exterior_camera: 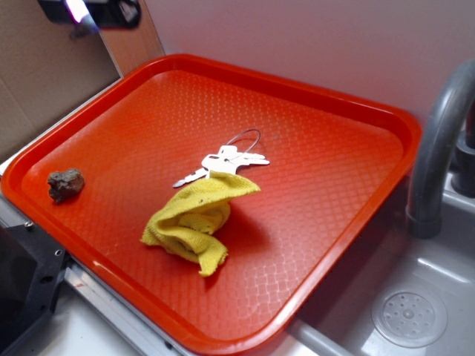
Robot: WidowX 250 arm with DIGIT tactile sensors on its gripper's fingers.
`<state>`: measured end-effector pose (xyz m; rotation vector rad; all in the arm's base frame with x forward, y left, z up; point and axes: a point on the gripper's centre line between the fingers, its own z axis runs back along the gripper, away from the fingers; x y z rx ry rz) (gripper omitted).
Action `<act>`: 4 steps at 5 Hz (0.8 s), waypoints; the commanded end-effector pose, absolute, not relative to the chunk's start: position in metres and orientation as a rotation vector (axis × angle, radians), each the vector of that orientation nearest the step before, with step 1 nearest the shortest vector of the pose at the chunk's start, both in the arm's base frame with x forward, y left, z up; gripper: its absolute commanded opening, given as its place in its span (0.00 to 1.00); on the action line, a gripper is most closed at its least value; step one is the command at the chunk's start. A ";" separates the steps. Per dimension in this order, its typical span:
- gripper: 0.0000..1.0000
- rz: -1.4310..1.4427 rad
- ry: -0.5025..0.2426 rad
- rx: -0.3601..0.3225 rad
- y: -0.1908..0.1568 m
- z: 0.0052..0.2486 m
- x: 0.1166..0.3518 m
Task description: Grab the wood chip.
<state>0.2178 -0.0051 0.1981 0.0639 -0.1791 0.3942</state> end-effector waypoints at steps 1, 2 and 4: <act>0.00 0.320 -0.198 0.071 -0.019 0.209 0.240; 0.00 0.073 -0.213 0.024 -0.037 0.208 0.245; 0.00 0.022 -0.146 0.002 -0.043 0.209 0.240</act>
